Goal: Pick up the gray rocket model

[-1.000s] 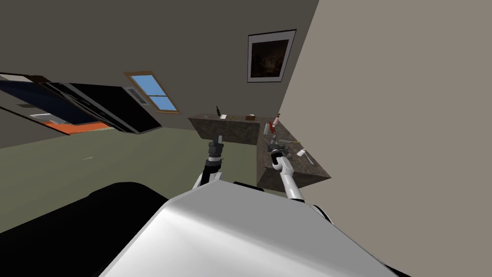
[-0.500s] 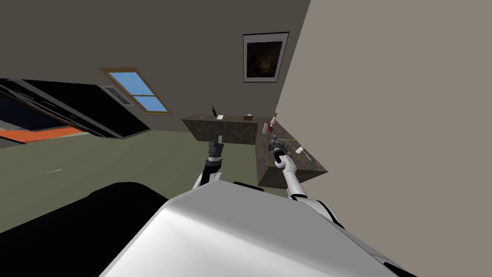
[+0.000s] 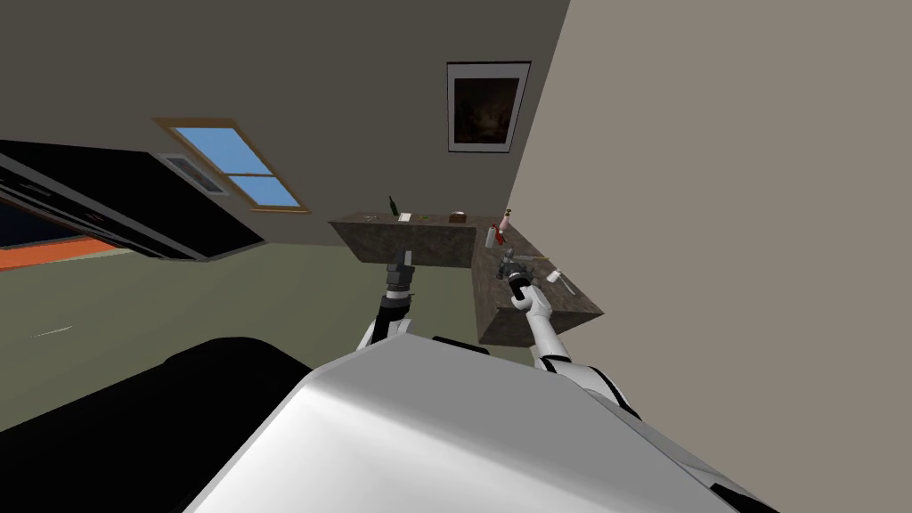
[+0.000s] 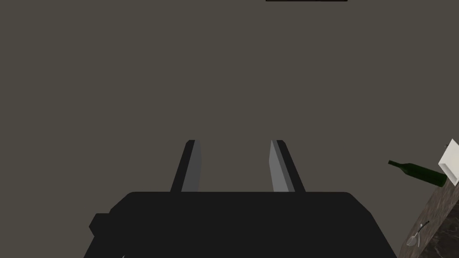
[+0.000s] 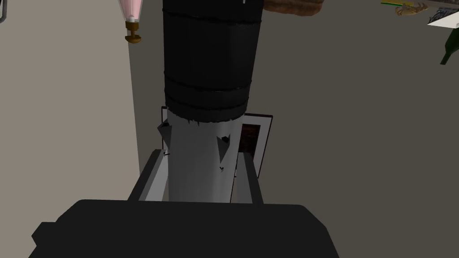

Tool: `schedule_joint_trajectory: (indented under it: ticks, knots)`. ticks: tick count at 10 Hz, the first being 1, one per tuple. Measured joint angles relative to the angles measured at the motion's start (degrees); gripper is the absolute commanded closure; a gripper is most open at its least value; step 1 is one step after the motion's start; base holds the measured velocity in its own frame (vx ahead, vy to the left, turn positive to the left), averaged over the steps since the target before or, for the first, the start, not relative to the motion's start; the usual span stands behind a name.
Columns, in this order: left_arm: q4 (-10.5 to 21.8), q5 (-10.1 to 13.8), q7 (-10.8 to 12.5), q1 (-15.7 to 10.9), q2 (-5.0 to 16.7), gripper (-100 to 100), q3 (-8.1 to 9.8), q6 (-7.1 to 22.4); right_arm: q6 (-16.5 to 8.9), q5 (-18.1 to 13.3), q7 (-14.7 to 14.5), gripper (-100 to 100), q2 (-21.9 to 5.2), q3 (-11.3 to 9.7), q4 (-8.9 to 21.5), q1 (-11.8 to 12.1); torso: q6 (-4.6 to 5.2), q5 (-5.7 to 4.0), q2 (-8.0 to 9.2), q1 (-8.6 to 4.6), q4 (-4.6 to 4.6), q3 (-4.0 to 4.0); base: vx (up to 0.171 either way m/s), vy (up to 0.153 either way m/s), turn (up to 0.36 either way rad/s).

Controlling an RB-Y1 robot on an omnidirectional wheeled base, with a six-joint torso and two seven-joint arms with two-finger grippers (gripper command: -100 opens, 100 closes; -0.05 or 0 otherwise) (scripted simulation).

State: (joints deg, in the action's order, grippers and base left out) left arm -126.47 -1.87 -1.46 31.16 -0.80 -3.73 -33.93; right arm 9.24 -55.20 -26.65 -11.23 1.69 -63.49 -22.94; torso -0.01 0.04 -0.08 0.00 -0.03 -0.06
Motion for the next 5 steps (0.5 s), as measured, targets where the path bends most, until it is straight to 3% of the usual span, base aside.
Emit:
schedule_joint_trajectory:
  ticks: [2, 3, 4, 5]
  knots:
    - [0.0, 0.0, 0.0, 0.0, 0.0, 0, 0.00, 0.0, 0.0, 0.0, 0.0, 100, 0.0, 0.0, 0.0, 0.0, 0.01, -0.01, -0.01, -0.02, 0.00, 0.00, 0.000, 0.000, 0.000]
    - [0.0, 0.0, 0.0, 0.0, 0.0, 0, 0.00, 0.0, 0.0, 0.0, 0.0, 0, 0.0, 0.0, 0.0, 0.0, 0.01, -0.01, -0.01, -0.03, 0.00, 0.00, 0.000, 0.000, 0.000]
    - [0.0, 0.0, 0.0, 0.0, 0.0, 0, 0.00, 0.0, 0.0, 0.0, 0.0, 100, 0.0, 0.0, 0.0, 0.0, 0.01, -0.02, -0.01, -0.03, 0.00, 0.00, 0.007, -0.083, 0.201]
    - [0.0, 0.0, 0.0, 0.0, 0.0, 0, 0.00, 0.0, -1.0, -1.3, 0.6, 100, 0.5, -0.3, -1.4, 1.0, -0.16, -0.08, -0.04, -0.20, -0.07, -0.05, 0.013, -0.173, 0.332]
